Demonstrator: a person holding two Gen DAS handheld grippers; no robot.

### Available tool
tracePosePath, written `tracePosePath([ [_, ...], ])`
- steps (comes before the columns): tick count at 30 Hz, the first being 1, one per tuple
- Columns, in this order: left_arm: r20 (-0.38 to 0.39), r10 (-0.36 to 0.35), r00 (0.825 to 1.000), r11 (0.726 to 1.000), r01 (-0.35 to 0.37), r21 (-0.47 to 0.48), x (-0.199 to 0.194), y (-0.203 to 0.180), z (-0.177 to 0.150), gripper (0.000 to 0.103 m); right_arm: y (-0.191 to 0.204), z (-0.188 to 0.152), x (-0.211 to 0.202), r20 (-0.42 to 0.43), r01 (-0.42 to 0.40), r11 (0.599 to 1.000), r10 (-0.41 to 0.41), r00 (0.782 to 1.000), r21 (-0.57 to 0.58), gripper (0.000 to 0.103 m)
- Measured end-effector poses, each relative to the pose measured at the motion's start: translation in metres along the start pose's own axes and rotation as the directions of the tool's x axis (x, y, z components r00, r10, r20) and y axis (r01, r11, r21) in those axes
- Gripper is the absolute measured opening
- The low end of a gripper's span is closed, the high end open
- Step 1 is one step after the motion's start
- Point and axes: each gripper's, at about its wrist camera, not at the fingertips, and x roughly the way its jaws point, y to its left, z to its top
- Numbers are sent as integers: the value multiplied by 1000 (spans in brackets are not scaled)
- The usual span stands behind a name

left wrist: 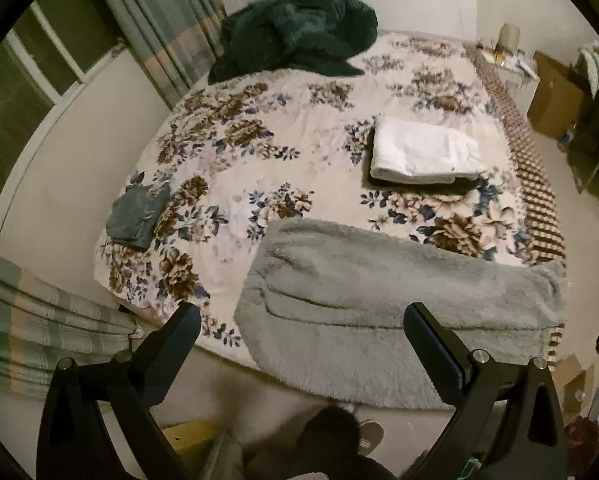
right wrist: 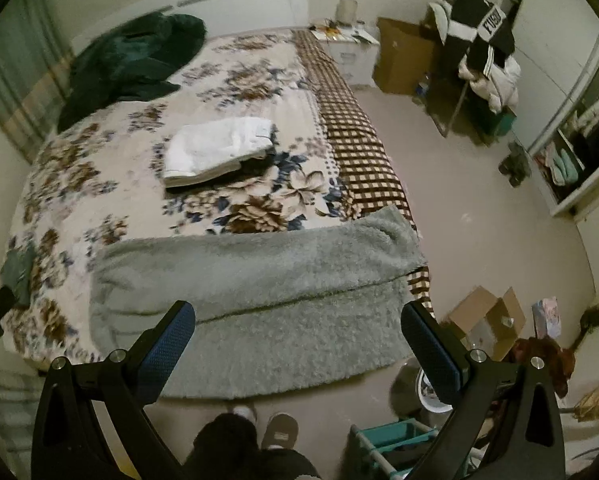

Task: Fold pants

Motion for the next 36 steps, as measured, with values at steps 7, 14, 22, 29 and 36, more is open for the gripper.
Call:
tracePosePath([
  [7, -124, 4, 992, 1000, 0, 28, 114, -32, 57, 103, 11, 66, 148, -150, 49, 994, -33, 988, 100, 103],
  [14, -304, -25, 952, 997, 3, -71, 256, -42, 97, 103, 8, 98, 310, -313, 126, 966, -51, 948, 225, 103],
  [22, -519, -77, 851, 967, -62, -246, 423, -38, 105, 103, -39, 71, 451, -473, 219, 877, 11, 881, 428, 103],
  [29, -592, -67, 803, 941, -146, -304, 493, -34, 98, 103, -61, 62, 523, -499, 280, 801, 26, 866, 529, 103],
  [36, -539, -83, 838, 929, -131, -346, 495, -31, 90, 51, -60, 51, 564, -532, 303, 769, 56, 845, 563, 103],
])
